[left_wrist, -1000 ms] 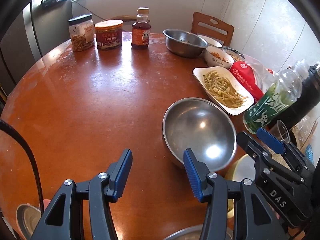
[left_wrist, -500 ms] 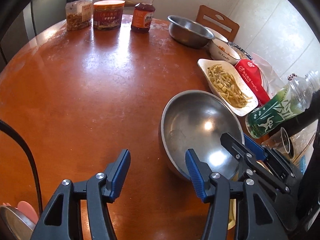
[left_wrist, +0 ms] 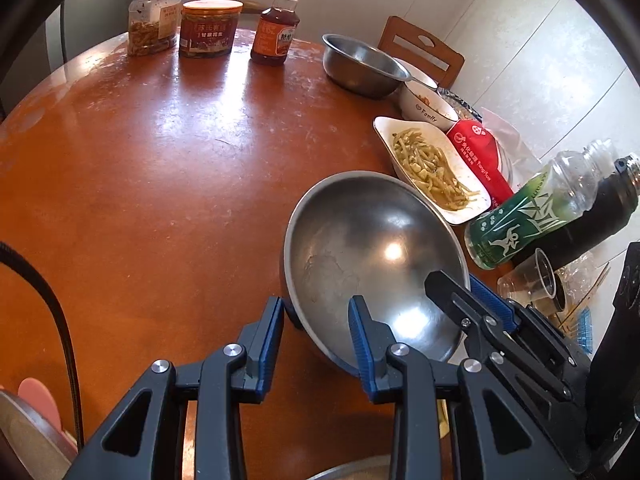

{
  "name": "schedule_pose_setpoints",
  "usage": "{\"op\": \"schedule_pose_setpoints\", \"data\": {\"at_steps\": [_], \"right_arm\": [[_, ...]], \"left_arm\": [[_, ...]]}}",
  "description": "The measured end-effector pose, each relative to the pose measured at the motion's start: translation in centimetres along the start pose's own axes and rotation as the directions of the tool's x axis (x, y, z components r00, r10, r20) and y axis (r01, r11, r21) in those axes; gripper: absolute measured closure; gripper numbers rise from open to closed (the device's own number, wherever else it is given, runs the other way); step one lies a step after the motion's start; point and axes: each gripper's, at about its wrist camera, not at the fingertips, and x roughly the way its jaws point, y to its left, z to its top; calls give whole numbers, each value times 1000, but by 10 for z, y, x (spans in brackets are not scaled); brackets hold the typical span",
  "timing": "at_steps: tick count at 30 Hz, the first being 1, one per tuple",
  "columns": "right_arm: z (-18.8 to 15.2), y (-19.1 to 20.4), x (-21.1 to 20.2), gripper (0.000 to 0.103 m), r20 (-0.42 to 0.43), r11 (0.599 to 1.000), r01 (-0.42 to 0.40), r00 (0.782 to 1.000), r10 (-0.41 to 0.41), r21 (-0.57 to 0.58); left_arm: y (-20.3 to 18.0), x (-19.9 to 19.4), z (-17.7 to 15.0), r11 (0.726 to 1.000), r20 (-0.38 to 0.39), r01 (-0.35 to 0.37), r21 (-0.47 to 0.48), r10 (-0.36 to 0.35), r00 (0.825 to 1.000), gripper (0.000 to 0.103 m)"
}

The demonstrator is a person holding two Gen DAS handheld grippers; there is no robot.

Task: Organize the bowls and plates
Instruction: 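Carry the medium steel bowl over the basin and lower it inside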

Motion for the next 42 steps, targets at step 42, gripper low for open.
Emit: {"op": "schedule_pose_setpoints", "data": {"at_steps": [42], "right_arm": [[-77, 58, -138, 78, 169, 1000, -19, 985, 22, -22]], "left_arm": [[-8, -120, -100, 978, 138, -3, 209, -26, 990, 69]]}}
